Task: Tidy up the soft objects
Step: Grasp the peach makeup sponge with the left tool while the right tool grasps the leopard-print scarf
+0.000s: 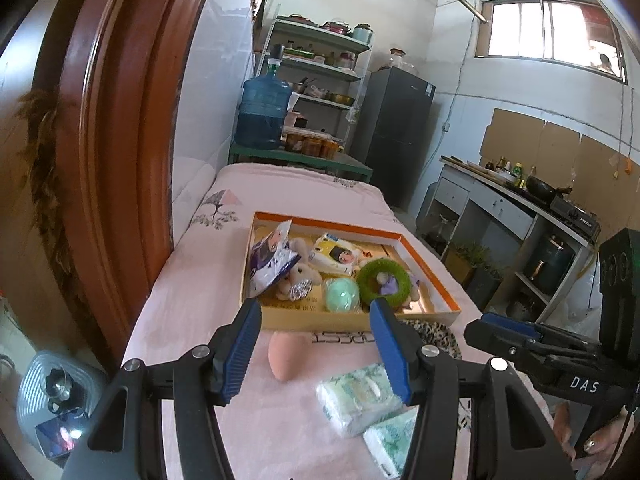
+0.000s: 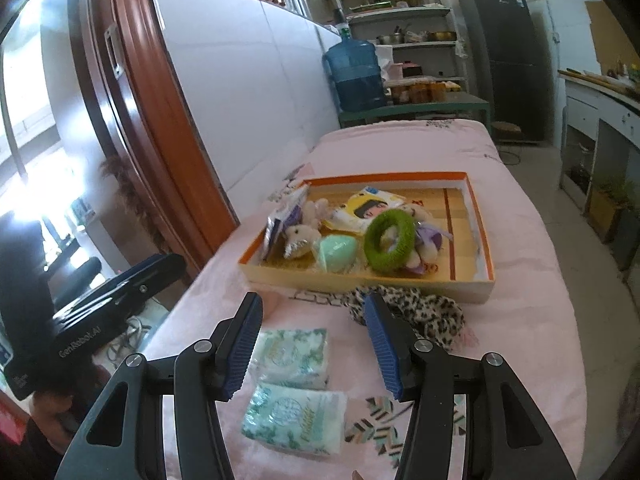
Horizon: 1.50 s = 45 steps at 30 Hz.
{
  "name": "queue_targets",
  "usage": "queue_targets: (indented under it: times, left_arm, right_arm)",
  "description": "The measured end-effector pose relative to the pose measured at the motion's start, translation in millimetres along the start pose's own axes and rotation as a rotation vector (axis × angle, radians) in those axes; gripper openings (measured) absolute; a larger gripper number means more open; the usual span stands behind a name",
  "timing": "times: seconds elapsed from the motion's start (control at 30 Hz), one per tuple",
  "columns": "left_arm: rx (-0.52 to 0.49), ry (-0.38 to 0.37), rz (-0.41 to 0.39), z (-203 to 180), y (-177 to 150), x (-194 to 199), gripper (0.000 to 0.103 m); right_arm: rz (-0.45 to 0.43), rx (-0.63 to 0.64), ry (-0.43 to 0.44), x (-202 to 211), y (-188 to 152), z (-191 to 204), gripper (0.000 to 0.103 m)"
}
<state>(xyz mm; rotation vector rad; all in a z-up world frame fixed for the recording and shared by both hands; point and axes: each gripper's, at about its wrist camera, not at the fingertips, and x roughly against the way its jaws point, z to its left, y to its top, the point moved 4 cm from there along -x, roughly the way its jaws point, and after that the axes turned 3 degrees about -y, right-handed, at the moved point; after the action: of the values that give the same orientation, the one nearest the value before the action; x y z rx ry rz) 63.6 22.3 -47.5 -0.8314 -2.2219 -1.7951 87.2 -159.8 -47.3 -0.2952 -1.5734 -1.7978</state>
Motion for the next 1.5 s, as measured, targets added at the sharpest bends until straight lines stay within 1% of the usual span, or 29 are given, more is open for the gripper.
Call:
queue_targets:
  times: [0.03,0.07,0.1,0.4,0.57,0.73,0.9,1.0,1.5]
  left_arm:
    - [0.005,-0.001,0.006,2,-2,-1,0.056]
    - [0.010,-0.002,0.012,3,-4,-2,0.056]
    - [0.016,-0.004,0.019,4,-6,-3,0.056]
    - [0.007,0.000,0.066,3,-22,-19,0.056]
    - [-0.006,0.016,0.101,5,-29,-30,0.056]
    - [-0.006,0.030,0.141,8,-35,-45,0.056]
    - [0.002,0.034,0.164,12,-33,-60,0.056]
    - [-0.001,0.050,0.181,14,-33,-71,0.056]
    - [-0.013,0.095,0.222,18,-30,-100,0.056]
  right_arm:
    - [0.003,0.003,-0.008,0,-3,-1,0.058]
    - [0.007,0.006,-0.013,0,-5,-2,0.067]
    - [0.011,0.009,-0.018,-1,-7,-2,0.069]
    - [0.052,0.024,-0.071,-13,-22,-12,0.069]
    - [0.074,0.016,-0.098,-24,-26,-22,0.069]
    - [0.099,0.014,-0.101,-37,-27,-28,0.069]
    - [0.105,0.015,-0.098,-48,-22,-28,0.069]
    - [0.113,0.008,-0.101,-57,-19,-30,0.069]
    - [0.150,-0.014,-0.105,-78,-24,-41,0.069]
